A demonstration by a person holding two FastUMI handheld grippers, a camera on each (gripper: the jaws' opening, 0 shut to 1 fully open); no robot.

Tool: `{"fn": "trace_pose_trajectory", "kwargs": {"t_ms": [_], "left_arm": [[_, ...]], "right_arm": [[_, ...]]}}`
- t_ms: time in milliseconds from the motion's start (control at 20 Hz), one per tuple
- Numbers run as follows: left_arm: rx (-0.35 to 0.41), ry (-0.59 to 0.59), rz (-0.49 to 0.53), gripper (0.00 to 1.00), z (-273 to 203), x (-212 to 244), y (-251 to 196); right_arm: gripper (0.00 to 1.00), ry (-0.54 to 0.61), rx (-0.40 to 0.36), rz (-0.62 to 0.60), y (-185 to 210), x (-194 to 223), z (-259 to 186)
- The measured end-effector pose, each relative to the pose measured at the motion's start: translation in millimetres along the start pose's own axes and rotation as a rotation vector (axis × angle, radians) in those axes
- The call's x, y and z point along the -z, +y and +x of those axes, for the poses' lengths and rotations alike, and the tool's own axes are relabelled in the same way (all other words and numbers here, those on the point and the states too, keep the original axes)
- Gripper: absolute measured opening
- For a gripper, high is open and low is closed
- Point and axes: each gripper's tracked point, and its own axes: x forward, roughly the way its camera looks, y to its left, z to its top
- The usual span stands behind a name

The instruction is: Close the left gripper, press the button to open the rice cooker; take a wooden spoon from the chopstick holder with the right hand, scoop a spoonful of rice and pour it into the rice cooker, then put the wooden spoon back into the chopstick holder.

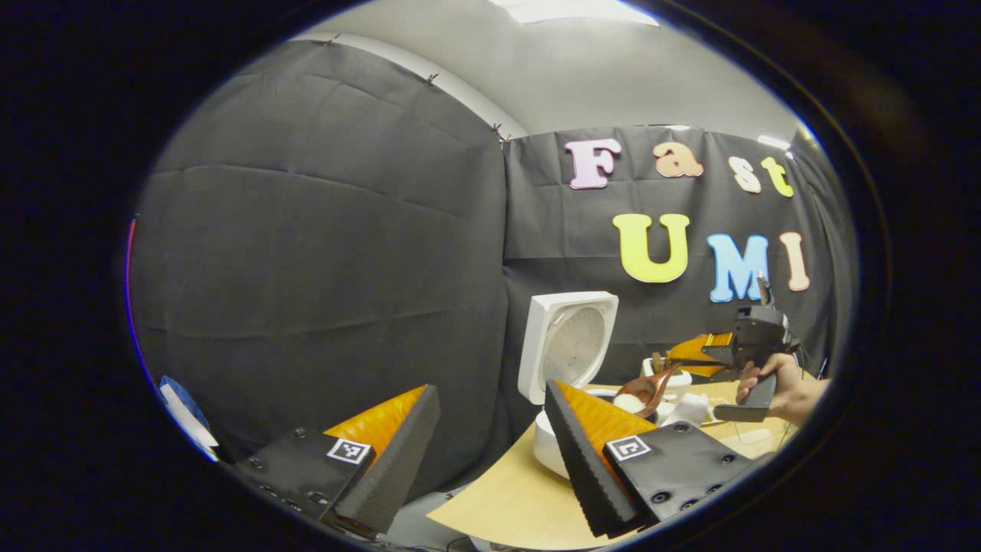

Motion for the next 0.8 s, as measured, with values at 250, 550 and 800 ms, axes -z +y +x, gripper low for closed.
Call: {"fn": "trace_pose_trajectory", "kwargs": {"t_ms": [250,550,800], "left_arm": [[-0.017,0.022,0.001,0.96,-5,5,6],[-0.020,0.023,-0.008,0.96,-6,6,5],[-0.023,0.022,-0.020,0.98,-5,7,4]], "right_arm": [[0.10,0.026,0.013,-0.165,11,12,20],[0.10,0.034,0.048,-0.480,20,22,28],[0.10,0.048,0.067,-0.722,25,27,30]]}}
